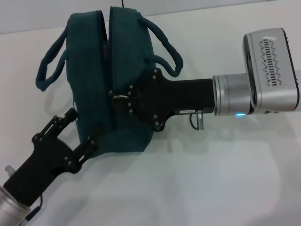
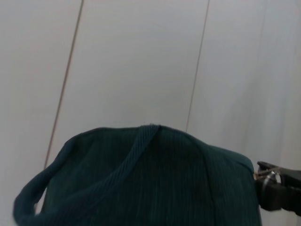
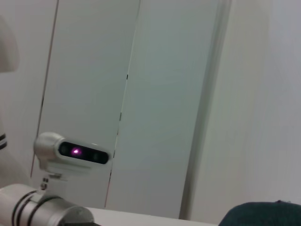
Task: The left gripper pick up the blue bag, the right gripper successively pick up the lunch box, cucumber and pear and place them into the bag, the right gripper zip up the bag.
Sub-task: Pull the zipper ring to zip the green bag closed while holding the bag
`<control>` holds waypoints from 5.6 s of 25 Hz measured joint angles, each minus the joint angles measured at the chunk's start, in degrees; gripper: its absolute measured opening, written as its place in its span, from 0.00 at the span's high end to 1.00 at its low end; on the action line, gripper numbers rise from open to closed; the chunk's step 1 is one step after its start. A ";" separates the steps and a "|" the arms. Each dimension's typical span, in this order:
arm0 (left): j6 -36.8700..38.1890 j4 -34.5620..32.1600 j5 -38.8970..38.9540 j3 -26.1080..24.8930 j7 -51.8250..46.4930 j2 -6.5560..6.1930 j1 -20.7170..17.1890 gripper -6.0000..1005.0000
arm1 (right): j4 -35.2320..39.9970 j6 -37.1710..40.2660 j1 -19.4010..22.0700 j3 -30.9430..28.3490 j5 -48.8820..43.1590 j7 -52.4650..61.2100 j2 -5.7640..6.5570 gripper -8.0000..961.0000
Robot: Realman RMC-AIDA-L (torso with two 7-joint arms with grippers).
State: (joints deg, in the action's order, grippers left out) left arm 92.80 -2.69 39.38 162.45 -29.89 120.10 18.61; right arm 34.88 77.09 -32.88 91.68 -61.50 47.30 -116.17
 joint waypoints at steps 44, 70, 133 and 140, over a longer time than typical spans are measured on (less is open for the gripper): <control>-7.65 -0.33 -1.14 -0.07 10.42 -0.18 3.31 0.80 | -6.09 2.67 2.36 3.66 23.71 -8.49 0.01 0.98; -0.65 2.24 4.69 -0.21 6.46 -0.22 3.08 0.89 | -7.64 -1.72 2.57 15.05 37.56 -8.70 0.00 0.98; -0.90 0.72 4.19 0.29 5.58 -0.42 8.23 0.90 | -7.91 1.76 6.66 14.69 37.42 -10.15 0.43 0.98; -0.81 0.84 4.22 0.20 6.11 -0.47 8.31 0.94 | -8.05 1.28 6.77 15.01 37.13 -10.09 0.17 0.98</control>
State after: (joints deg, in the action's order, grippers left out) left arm 91.99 -1.85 43.60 162.64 -23.78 119.63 26.93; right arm 26.83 78.37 -26.11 106.69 -24.37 37.21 -116.00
